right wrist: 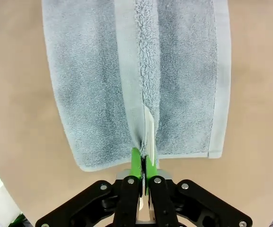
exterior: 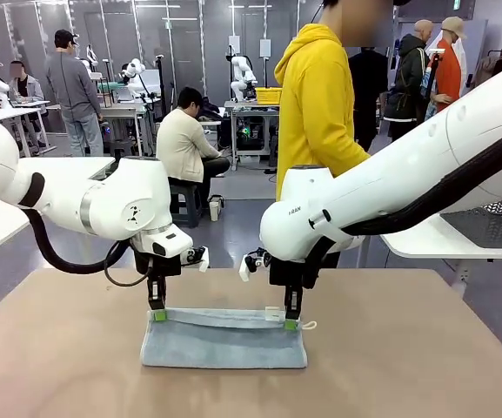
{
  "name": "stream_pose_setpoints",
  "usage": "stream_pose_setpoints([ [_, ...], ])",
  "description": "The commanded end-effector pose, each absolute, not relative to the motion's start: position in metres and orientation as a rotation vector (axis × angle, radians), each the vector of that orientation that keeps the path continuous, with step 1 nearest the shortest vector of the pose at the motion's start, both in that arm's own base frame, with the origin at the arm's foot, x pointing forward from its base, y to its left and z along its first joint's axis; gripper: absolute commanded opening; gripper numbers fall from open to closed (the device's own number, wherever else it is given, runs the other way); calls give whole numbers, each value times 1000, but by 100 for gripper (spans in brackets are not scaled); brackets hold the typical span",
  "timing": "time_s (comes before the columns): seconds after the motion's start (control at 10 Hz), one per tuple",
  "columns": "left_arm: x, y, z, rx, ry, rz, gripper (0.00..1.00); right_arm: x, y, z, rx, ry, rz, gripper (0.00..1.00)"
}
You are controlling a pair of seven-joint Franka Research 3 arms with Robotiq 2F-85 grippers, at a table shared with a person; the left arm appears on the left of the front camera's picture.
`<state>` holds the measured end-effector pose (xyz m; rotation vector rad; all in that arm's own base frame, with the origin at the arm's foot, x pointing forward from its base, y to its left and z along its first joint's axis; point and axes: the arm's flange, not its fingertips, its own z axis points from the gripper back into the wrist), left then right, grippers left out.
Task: Fold the towels and place them in the basket.
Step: When a person lays out a Towel with hook on the table, fold it in half twice.
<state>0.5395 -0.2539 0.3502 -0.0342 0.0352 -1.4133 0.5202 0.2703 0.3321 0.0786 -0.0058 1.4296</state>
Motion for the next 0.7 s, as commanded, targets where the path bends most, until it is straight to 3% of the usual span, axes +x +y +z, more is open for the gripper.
stream_pose_setpoints([
  [0.0,544,-257,346,-4,6,-1393,0,524,274,330,37,-12,1406,0],
  [0.5,547,-257,336,-6,-39,-1368,0,522,271,332,-25,-43,1356,0],
  [0.6,547,-257,337,-9,-66,-1358,6,522,271,333,-20,-60,1353,0],
])
